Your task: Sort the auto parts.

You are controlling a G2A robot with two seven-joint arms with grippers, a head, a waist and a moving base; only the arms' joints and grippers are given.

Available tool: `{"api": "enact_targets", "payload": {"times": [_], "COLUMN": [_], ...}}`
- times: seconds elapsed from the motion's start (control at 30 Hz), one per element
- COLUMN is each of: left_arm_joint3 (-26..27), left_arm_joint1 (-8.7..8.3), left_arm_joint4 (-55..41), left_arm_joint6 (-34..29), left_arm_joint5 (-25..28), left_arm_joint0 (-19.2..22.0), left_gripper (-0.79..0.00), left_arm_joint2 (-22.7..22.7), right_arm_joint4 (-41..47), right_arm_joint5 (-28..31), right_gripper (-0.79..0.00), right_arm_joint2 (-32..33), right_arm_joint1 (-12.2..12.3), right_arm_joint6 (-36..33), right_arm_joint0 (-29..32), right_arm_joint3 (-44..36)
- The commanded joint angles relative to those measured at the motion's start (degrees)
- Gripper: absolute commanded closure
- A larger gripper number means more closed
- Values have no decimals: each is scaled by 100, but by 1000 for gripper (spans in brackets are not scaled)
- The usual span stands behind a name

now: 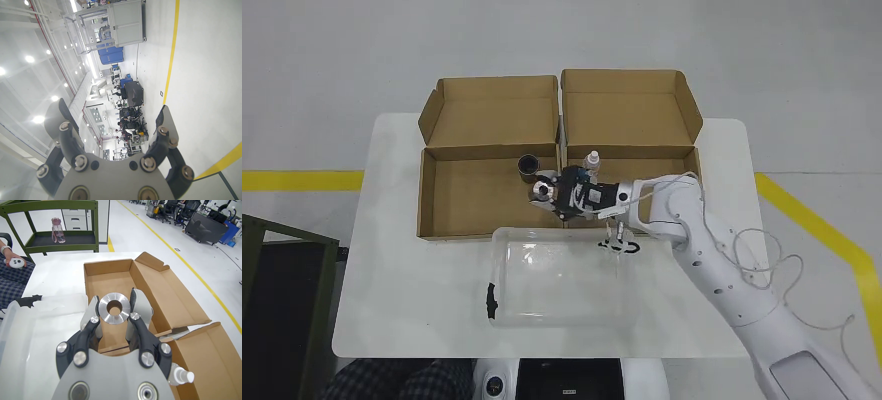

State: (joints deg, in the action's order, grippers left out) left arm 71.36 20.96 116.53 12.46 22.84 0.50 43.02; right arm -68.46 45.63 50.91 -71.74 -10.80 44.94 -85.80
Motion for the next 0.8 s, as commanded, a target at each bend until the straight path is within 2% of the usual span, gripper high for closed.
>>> {"api": "enact_targets", "payload": {"times": [0.0, 0.43, 0.77], "left_arm_joint3": [0, 0, 0], "left_arm_joint1": [0, 0, 0], "left_arm_joint4": [0, 0, 0], "left_arm_joint6": [0, 0, 0], "left_arm_joint5": [0, 0, 0], "left_arm_joint0": [0, 0, 0], "left_gripper": [-785, -785, -785], "left_arm_joint2": [0, 0, 0], "right_arm_joint4": [6, 147, 132], "right_arm_joint5": [-20, -158, -338], "right_gripper": [0, 0, 0], "right_arm_joint2": [-155, -1042, -1405], "right_arm_joint1": [-56, -496, -751], "right_arm_joint6": [-48, -315, -542], "right_arm_joint0": [-165, -1119, -1425], "right_arm_joint3": [199, 1499, 2131]}}
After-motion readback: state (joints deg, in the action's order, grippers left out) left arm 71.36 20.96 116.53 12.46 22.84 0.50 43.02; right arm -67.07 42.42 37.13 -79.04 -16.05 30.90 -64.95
